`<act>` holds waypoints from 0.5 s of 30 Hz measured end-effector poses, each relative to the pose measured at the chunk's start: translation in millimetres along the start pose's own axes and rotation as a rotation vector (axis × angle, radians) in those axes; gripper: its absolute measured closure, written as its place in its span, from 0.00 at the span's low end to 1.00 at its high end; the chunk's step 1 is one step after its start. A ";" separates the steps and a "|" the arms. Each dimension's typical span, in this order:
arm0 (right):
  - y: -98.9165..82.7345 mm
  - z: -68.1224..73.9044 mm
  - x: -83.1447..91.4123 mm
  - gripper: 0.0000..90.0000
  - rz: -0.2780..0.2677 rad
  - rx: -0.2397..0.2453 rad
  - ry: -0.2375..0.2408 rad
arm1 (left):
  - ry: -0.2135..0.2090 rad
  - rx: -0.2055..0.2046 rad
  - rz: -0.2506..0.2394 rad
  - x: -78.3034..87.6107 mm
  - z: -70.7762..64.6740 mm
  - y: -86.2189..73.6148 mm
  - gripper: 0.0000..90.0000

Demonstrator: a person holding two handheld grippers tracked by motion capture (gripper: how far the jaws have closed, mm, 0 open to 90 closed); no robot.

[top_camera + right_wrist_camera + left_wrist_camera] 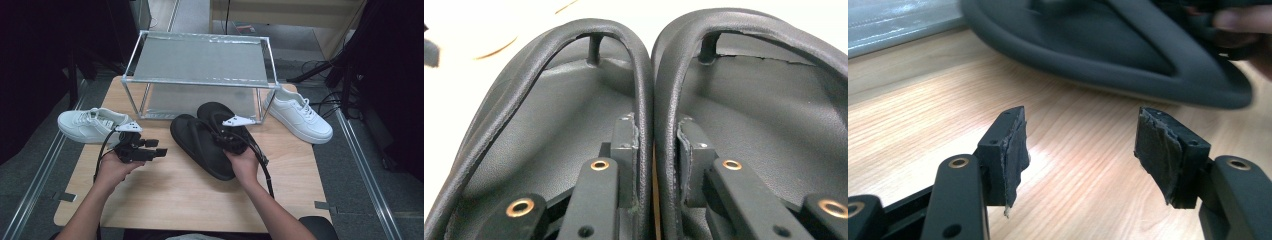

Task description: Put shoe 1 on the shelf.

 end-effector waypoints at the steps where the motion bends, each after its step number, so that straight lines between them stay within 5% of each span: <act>1: 7.2 -5.6 -7.0 0.83 0.001 -0.004 -0.005 | 0.004 -0.002 -0.001 0.1 -0.6 -0.5 0.42; 6: 20.4 -16.3 -23.2 0.83 -0.033 -0.024 -0.049 | 0.042 -0.035 0.034 -1.5 -1.9 -2.3 0.41; 15: 42.0 -33.3 -55.0 0.83 -0.015 -0.057 -0.127 | 0.033 -0.060 0.033 -3.0 -5.6 -1.6 0.41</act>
Point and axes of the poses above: each handheld gripper's, and its own axes: x roughly backward along the jaws, y roughly out of its top, z roughly to its left, the point moved 1 cm from there along -x, roughly forward along the jaws, and after that the axes turned 5 degrees about y, right-handed, at the moved point
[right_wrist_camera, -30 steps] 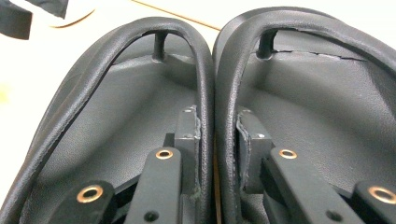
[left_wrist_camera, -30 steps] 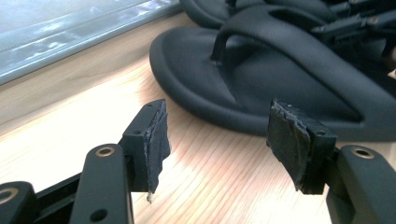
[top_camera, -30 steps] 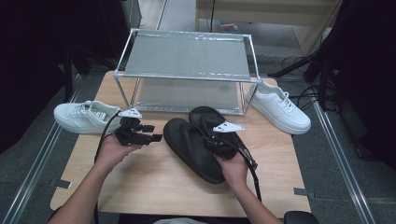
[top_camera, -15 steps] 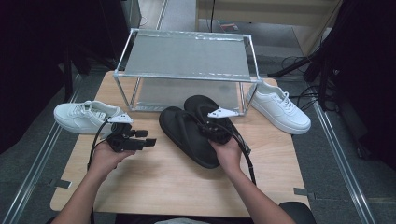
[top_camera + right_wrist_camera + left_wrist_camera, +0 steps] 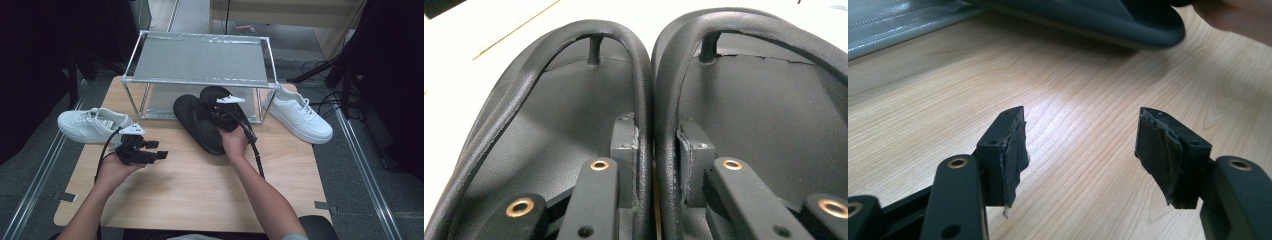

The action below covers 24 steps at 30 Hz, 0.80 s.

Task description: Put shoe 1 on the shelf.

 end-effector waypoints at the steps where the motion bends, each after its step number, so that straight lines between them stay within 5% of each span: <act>1: 2.0 -0.4 -2.8 0.83 0.003 -0.003 0.000 | 0.000 -0.001 -0.003 0.0 -0.3 0.0 0.41; 8: 0.0 -8.3 -19.3 0.83 -0.001 -0.082 -0.039 | -0.006 -0.007 -0.008 -1.0 -0.7 1.2 0.41; 14: -0.8 -4.8 -22.5 0.70 0.003 -0.059 -0.061 | -0.014 -0.013 -0.005 -2.2 -1.8 2.8 0.41; 20: 0.6 -8.0 -15.4 0.63 0.001 -0.082 -0.011 | -0.018 -0.021 -0.003 -5.5 -2.2 4.7 0.41; 24: 5.5 -6.1 -5.7 0.61 -0.016 -0.060 -0.019 | -0.024 -0.026 0.000 -7.4 -2.5 6.4 0.41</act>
Point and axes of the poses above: each handheld gripper's, and its own axes: x roughly backward along the jaws, y roughly out of its top, z roughly to its left, the point moved 1 cm from there along -x, roughly forward along the jaws, and after that the axes turned 5 degrees about y, right-handed, at the moved point
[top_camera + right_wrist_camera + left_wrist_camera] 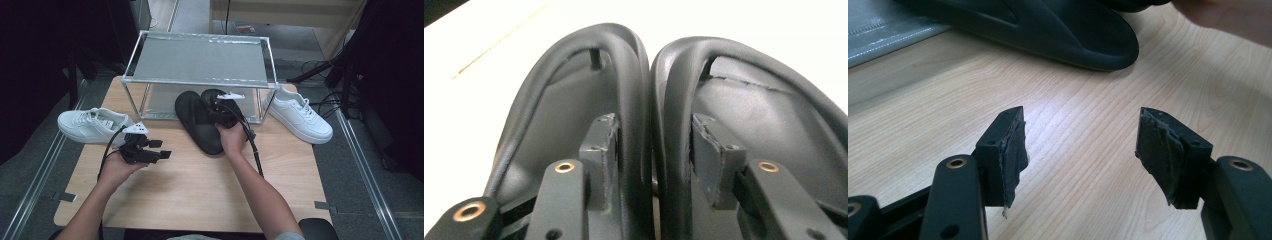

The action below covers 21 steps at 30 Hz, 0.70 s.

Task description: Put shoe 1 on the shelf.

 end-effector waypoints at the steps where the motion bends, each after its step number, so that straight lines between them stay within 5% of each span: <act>1: 1.2 0.4 2.9 0.61 -0.008 -0.001 0.006 | -0.001 -0.004 0.003 -0.2 0.4 0.6 0.41; 13: -11.5 13.3 39.8 0.60 0.021 0.145 0.042 | -0.008 -0.010 0.004 -4.9 2.0 7.3 0.41; 21: -27.1 7.1 69.1 0.60 0.011 0.091 0.138 | -0.021 -0.014 0.008 -12.5 3.1 15.8 0.43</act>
Point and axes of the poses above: each handheld gripper's, and its own axes: x roughly backward along the jaws, y roughly out of its top, z roughly to its left, the point moved 1 cm from there along -x, roughly forward along the jaws, and after that the axes turned 5 degrees about y, right-handed, at the moved point
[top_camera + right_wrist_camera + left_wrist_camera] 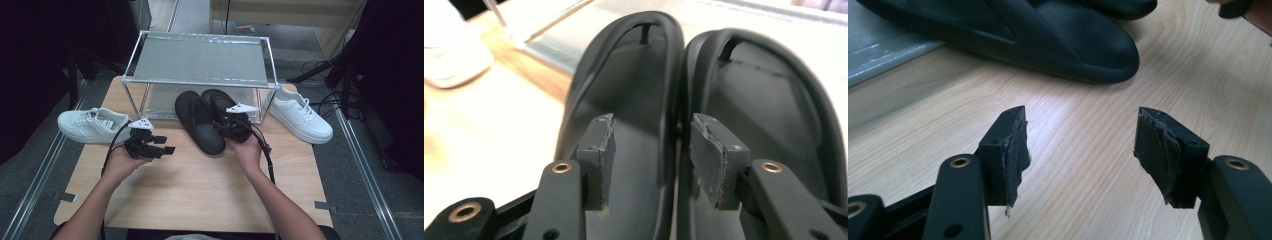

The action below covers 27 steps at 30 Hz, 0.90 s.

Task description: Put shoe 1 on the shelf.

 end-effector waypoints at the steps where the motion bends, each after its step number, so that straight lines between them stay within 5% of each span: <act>1: -2.0 -0.4 2.5 0.60 0.000 -0.001 0.003 | -0.002 -0.005 -0.010 -0.8 0.1 0.3 0.43; 12: -32.9 -3.0 34.7 0.58 -0.002 -0.044 0.092 | -0.018 -0.019 0.010 -10.1 4.1 15.9 0.46; 17: -47.3 1.8 47.7 0.58 0.005 -0.013 0.100 | -0.010 -0.017 0.016 -14.6 11.9 26.4 0.50; 19: -50.8 2.7 50.6 0.58 0.001 -0.005 0.109 | -0.005 -0.021 0.023 -14.7 13.7 32.1 0.54; 24: -54.9 2.6 52.2 0.59 -0.037 0.006 0.128 | -0.065 -0.009 0.023 -13.4 17.6 53.1 0.76; 27: -56.8 2.8 51.3 0.59 -0.025 0.008 0.129 | -0.055 -0.017 0.011 -12.9 17.7 62.9 0.84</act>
Point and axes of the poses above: each handheld gripper's, and its own axes: x roughly backward along the jaws, y roughly out of its top, z roughly to its left, the point moved 1 cm from there along -x, roughly forward along the jaws, and after that the axes turned 5 degrees about y, right-handed, at the moved point
